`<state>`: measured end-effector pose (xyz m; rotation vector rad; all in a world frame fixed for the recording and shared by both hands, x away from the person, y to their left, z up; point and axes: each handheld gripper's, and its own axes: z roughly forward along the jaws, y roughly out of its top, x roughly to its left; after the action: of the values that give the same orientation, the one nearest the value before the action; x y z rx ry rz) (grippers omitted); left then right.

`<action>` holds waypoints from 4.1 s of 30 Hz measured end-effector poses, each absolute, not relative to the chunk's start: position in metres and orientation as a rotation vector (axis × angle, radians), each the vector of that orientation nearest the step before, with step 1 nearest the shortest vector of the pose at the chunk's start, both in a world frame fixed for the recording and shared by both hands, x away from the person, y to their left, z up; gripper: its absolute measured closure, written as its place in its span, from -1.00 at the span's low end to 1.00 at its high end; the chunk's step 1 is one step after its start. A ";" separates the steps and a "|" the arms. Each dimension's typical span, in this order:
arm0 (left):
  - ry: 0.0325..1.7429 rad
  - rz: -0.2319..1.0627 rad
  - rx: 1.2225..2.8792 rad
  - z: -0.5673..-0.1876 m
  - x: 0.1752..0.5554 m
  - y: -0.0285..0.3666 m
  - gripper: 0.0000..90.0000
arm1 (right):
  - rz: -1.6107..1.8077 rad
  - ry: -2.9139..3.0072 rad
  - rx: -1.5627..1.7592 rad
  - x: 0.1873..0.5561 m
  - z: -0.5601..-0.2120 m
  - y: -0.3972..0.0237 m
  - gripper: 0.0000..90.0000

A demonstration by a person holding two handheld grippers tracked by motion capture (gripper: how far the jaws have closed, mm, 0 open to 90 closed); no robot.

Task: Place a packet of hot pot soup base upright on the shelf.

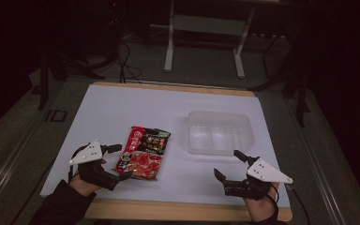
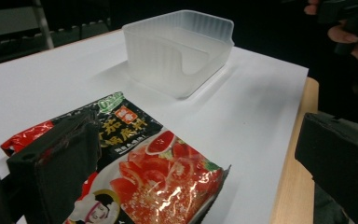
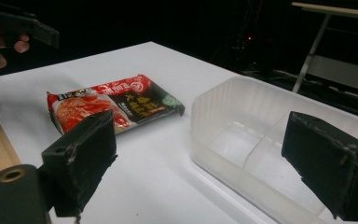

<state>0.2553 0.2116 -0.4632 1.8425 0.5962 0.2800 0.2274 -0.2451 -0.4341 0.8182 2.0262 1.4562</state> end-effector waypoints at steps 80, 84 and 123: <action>1.218 0.286 2.022 -0.517 0.417 0.196 -0.13 | 1.519 2.043 0.798 0.223 -0.427 -0.236 -0.77; 1.217 0.271 2.044 -0.522 0.417 0.191 -0.05 | 1.516 2.053 0.802 0.224 -0.428 -0.235 -0.76; 1.181 0.313 2.070 -0.506 0.408 0.171 0.91 | 1.512 2.060 0.828 0.226 -0.429 -0.236 -0.76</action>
<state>0.4080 0.1705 -0.5060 2.0697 1.1812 0.3127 0.2264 -0.2357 -0.4286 0.8282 2.0601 1.5119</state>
